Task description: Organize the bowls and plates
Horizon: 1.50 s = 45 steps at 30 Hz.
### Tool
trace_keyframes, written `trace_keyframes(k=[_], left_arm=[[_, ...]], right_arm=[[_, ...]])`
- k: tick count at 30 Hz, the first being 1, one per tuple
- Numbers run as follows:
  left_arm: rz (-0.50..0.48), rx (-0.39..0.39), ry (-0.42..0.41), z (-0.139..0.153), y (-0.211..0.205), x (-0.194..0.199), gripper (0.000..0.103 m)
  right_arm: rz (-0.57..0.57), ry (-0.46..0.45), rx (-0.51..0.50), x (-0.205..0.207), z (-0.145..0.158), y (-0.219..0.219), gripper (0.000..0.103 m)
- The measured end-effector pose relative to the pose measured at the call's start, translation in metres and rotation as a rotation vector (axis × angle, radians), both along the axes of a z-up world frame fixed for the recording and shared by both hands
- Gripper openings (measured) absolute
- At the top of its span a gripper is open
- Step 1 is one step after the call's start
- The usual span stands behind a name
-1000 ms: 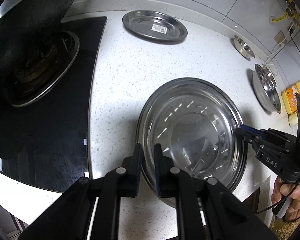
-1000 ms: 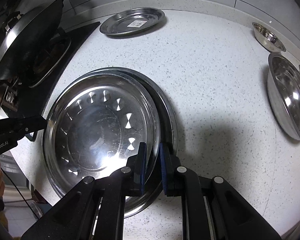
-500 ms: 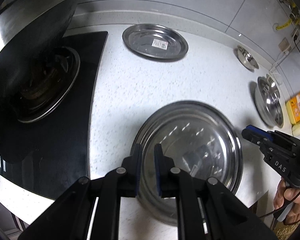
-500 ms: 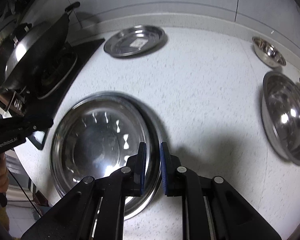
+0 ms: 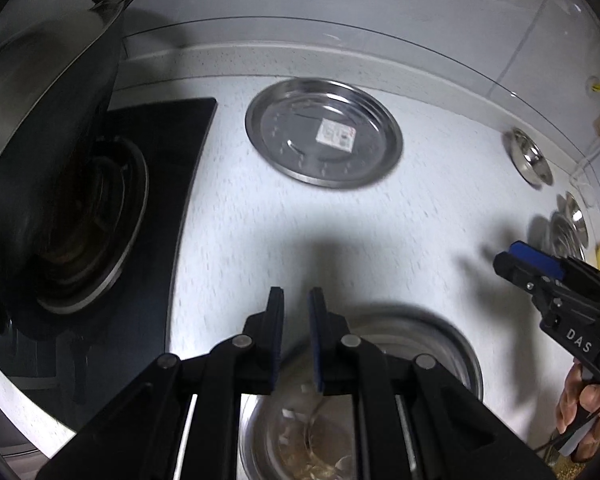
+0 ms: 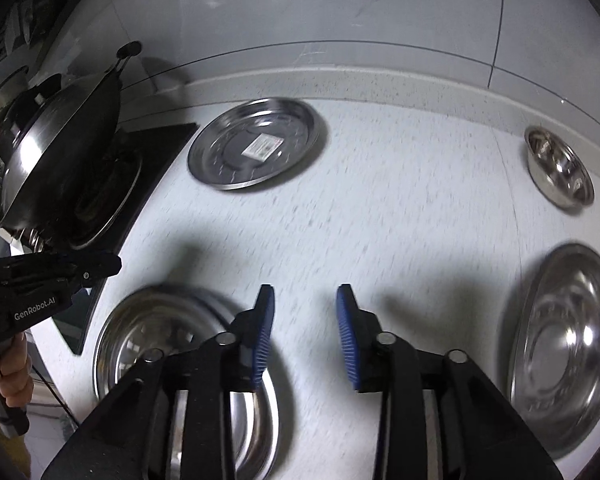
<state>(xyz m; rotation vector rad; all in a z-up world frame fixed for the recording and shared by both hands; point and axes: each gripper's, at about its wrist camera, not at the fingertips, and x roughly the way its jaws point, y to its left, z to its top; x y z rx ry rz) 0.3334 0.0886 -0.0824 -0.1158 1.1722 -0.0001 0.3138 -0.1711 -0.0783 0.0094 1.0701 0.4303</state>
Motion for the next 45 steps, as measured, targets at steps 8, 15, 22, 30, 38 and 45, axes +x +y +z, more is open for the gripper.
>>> trace_keyframes(k=[8, 15, 22, 30, 38, 45], left_arm=[[0.013, -0.029, -0.005, -0.001, 0.023, 0.090, 0.012], [0.050, -0.091, 0.041, -0.029, 0.048, 0.148, 0.012], [0.050, -0.082, 0.037, -0.040, 0.054, 0.179, 0.012], [0.078, -0.083, 0.028, -0.038, 0.068, 0.188, 0.012], [0.086, -0.154, 0.075, -0.053, 0.079, 0.198, 0.020], [0.076, -0.143, 0.078, -0.055, 0.077, 0.201, 0.024]], right_arm=[[-0.025, 0.011, 0.000, 0.055, -0.005, 0.014, 0.036], [-0.058, 0.084, 0.046, 0.101, -0.029, 0.032, 0.036], [-0.074, 0.124, 0.056, 0.134, -0.046, 0.046, 0.036], [-0.071, 0.142, 0.052, 0.155, -0.056, 0.057, 0.040], [-0.052, 0.155, 0.078, 0.164, -0.057, 0.058, 0.040], [-0.019, 0.170, 0.092, 0.169, -0.058, 0.061, 0.040]])
